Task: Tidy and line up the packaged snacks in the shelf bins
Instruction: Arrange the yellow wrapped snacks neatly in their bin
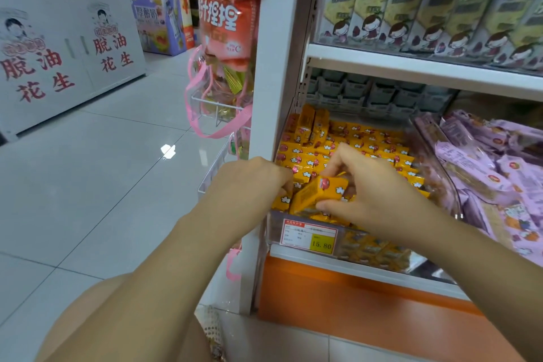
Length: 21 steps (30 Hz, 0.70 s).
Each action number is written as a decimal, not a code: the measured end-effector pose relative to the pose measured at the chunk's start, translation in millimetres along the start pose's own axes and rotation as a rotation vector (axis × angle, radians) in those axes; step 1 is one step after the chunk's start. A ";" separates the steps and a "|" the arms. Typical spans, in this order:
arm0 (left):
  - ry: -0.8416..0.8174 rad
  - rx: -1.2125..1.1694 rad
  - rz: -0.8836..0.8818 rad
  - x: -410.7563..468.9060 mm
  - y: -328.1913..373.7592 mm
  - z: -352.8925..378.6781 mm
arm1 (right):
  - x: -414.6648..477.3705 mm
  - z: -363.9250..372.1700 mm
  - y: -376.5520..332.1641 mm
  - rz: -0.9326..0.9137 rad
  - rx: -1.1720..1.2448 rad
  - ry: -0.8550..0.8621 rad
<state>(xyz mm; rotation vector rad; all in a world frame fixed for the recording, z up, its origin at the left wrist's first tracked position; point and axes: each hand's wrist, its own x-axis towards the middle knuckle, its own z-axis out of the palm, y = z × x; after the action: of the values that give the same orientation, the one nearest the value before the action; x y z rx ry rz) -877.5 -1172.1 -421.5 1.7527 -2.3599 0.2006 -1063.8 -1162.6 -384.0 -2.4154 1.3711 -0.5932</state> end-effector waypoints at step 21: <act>-0.093 0.176 0.030 -0.2 10.5 5.4 | 20.0 19.9 5.2 -0.032 -0.058 -0.101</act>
<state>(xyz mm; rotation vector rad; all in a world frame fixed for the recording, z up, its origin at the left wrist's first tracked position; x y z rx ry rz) -887.9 -1170.1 -426.6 1.8414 -2.5041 0.3484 -1048.7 -1181.5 -399.6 -2.4805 1.3280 -0.4377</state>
